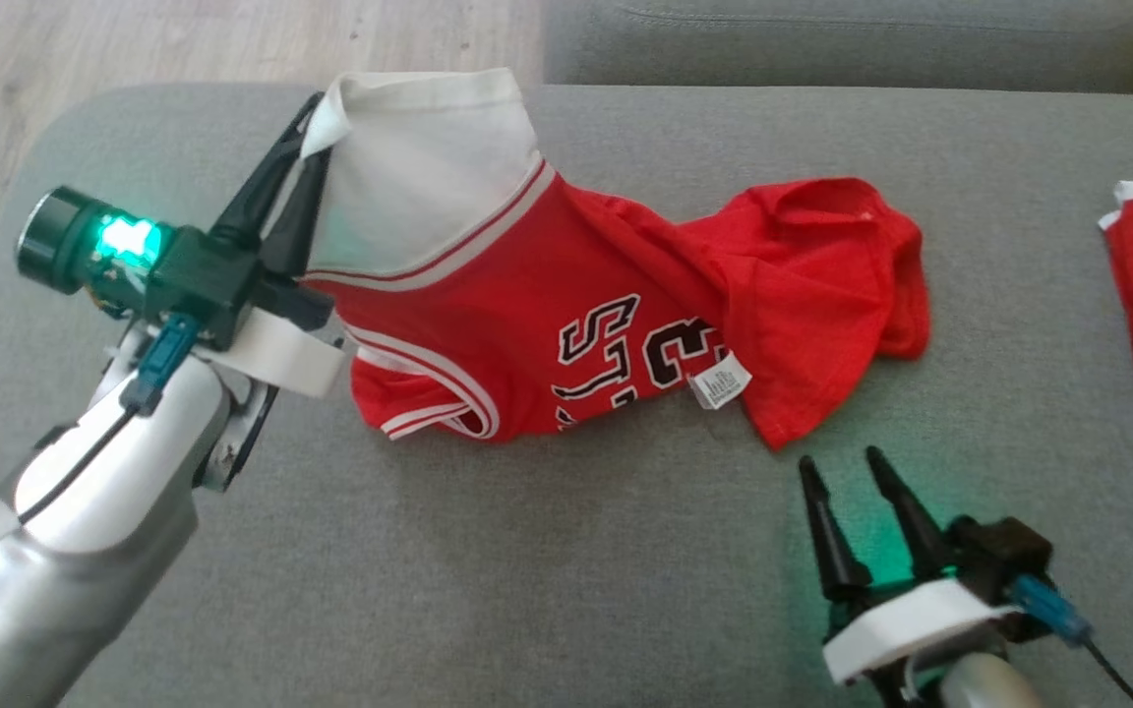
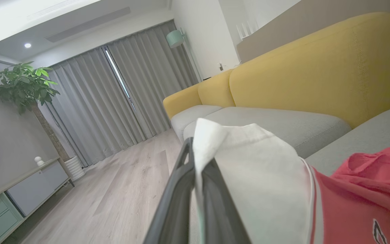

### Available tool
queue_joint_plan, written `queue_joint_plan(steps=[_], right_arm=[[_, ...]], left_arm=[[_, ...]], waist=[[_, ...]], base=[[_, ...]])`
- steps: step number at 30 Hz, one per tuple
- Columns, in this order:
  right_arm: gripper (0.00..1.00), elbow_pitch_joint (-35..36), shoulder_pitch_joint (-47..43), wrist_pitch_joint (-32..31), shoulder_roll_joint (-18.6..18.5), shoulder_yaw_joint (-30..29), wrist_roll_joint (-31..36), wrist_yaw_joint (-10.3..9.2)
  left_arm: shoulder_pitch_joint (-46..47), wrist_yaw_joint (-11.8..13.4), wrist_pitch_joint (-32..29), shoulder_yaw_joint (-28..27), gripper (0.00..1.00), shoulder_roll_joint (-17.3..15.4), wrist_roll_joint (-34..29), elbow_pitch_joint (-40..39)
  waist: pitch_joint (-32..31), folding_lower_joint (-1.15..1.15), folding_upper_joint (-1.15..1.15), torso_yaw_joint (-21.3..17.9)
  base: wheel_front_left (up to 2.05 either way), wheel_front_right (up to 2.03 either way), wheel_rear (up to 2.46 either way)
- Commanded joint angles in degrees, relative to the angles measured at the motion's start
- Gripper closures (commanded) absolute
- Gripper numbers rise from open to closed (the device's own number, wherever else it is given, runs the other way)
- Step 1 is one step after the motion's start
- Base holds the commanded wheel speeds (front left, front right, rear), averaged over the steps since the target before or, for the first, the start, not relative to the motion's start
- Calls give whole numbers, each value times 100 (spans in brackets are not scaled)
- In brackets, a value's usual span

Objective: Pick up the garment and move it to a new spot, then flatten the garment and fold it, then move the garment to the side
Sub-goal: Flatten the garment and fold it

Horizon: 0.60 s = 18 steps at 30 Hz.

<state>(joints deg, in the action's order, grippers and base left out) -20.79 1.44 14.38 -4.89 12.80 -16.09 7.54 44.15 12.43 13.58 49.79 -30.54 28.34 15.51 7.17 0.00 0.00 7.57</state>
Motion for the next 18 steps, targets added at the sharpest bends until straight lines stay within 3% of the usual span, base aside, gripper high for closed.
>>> queue_joint_plan(steps=[1, 6, 11, 12, 13, 15, 16, 18], right_arm=[[0, -109, 304, 62, -110, 314, -170, -5], [0, -801, 782, 62, -137, 606, -492, -5], [0, -1058, 1064, 62, -154, 795, -583, -5], [9, -1096, 1110, 62, -152, 835, -605, -5], [36, -1125, 1151, 62, -147, 863, -624, -5], [69, -1176, 1210, 62, -143, 923, -648, -5], [95, -1183, 1236, 62, -149, 949, -648, -5], [100, -1174, 1269, 62, -160, 963, -640, -5]], left_arm=[[237, 23, -30, -259, 100, -176, 42, -158], [353, -17, -60, -205, 100, -93, 26, -152], [441, -52, -61, -173, 100, -36, 14, -105], [459, -55, -59, -168, 100, -25, 12, -93], [473, -57, -56, -166, 100, -18, 11, -79], [489, -64, -47, -164, 100, -14, 13, -46], [495, -66, -44, -163, 100, -13, 15, -30], [499, -64, -36, -162, 100, -13, 18, -2]], waist=[[42, 0, 0, 69], [175, 0, 0, 194], [265, 0, 0, 259], [286, 0, 0, 271], [298, 0, 0, 276], [315, 0, 0, 281], [321, 0, 0, 278], [319, 0, 0, 261]], base=[[0, 0, 0], [0, 0, 0], [0, 0, 0], [0, 0, 0], [0, 0, 0], [0, 0, 0], [0, 0, 0], [0, 0, 0]])
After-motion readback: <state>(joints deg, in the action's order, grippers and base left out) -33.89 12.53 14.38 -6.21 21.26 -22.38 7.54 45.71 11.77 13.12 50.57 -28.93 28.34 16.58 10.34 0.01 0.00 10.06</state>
